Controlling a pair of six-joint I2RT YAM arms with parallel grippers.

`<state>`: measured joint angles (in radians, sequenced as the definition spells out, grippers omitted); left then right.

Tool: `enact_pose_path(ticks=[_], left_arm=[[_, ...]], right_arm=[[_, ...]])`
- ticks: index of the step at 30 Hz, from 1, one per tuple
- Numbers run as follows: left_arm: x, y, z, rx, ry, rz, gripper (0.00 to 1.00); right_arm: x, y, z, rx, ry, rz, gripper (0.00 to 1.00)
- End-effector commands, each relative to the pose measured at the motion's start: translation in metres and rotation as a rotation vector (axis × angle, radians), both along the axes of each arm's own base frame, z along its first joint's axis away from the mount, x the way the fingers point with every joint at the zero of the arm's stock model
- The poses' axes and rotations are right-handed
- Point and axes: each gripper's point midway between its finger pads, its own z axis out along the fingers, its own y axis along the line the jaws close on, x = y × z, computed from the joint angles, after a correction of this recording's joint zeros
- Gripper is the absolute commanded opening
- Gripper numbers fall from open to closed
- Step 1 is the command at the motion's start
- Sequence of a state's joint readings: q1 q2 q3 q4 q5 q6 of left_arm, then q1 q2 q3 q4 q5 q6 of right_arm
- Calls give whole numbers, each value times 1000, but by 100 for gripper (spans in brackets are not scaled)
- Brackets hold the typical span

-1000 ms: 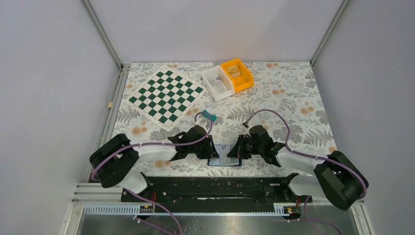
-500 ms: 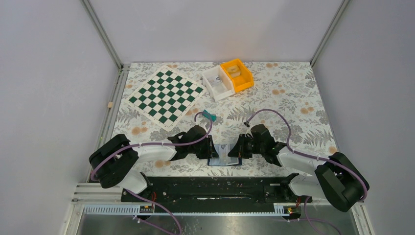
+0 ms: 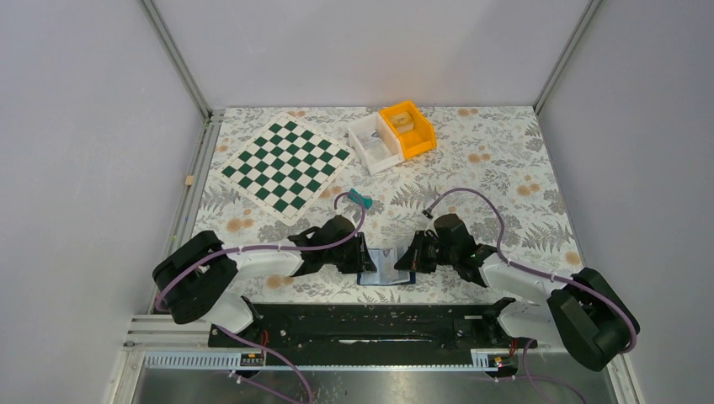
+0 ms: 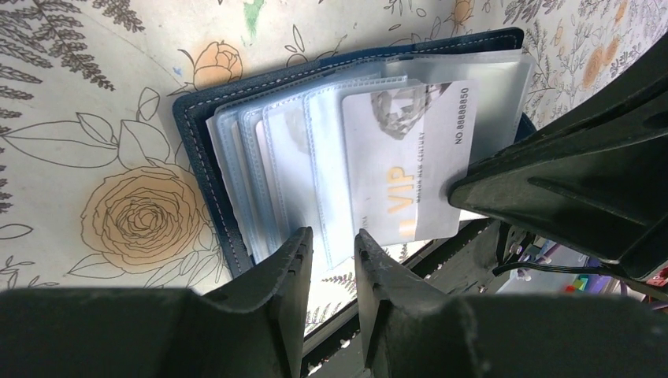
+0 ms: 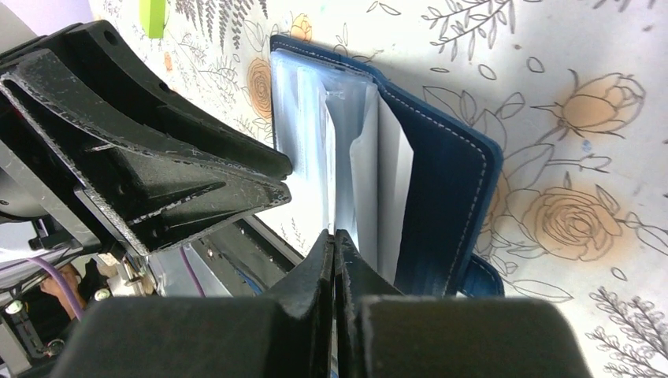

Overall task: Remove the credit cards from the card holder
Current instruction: Remove the credit card from the card holder.

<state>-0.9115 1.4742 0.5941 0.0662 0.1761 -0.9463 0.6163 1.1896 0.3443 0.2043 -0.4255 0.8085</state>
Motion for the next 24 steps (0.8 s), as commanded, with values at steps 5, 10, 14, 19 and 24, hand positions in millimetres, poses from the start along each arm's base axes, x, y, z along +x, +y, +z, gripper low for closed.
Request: enact_pose_path(ticks=[5, 10, 14, 19, 24], left_arm=[[-9, 36, -31, 173, 27, 26, 28], [-9, 36, -31, 173, 31, 26, 28], [-9, 36, -29, 174, 29, 31, 28], [-6, 37, -21, 169, 8, 39, 28], [-3, 38, -19, 183, -4, 45, 30]], right_arm=[[2, -16, 9, -44, -22, -46, 0], [3, -17, 17, -32, -46, -39, 0], [2, -22, 18, -52, -25, -56, 0], [-4, -26, 24, -53, -6, -59, 0], [-5, -35, 21, -91, 2, -94, 0]])
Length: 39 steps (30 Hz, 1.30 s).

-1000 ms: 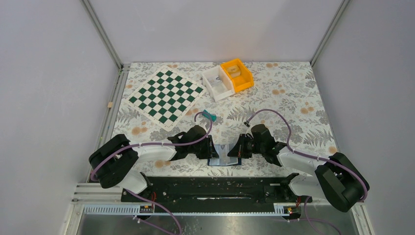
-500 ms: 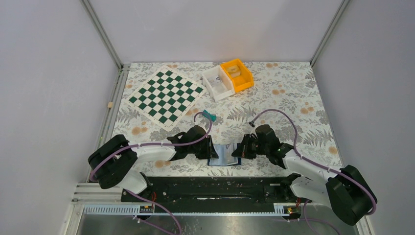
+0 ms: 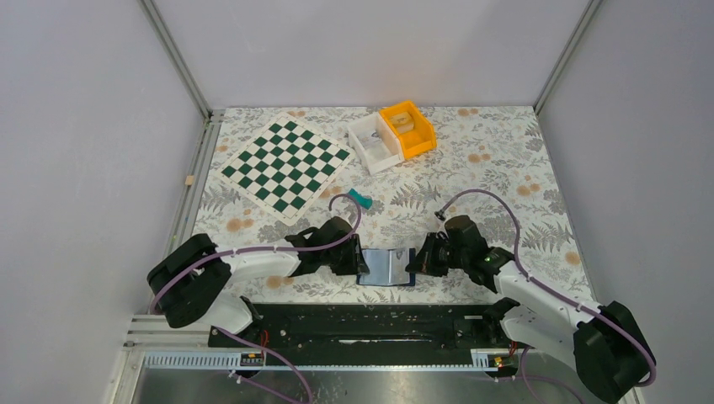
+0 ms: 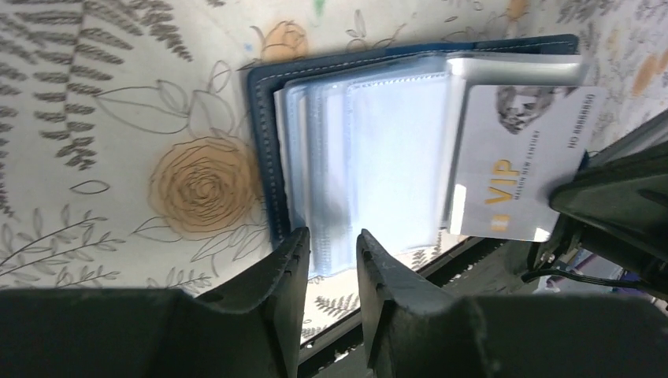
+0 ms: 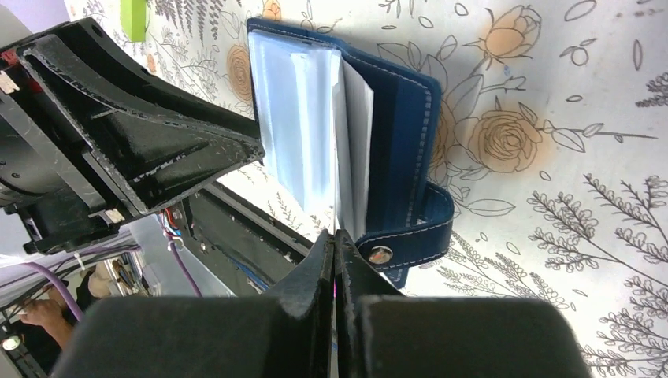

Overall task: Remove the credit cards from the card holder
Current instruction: Remove the credit card from the card holder.

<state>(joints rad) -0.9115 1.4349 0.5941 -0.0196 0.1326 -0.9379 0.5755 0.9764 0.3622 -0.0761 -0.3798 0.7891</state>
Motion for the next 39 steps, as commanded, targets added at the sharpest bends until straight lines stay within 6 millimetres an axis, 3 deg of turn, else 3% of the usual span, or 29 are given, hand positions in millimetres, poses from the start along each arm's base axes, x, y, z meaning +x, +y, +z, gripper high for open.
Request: enact_pose_path(ticks=[1, 11, 24, 30, 39], left_arm=[[-2, 24, -18, 126, 0, 22, 30], [-5, 29, -23, 144, 15, 30, 30], [-4, 28, -14, 123, 11, 47, 31], [-2, 20, 16, 66, -6, 44, 40], [3, -1, 84, -108, -91, 22, 54]], right_arm=[[5, -7, 7, -33, -7, -37, 0], [3, -30, -4, -161, 12, -86, 0], [0, -39, -18, -201, 52, -131, 0], [3, -33, -7, -168, 34, -122, 0], [16, -12, 42, 33, -69, -156, 0]])
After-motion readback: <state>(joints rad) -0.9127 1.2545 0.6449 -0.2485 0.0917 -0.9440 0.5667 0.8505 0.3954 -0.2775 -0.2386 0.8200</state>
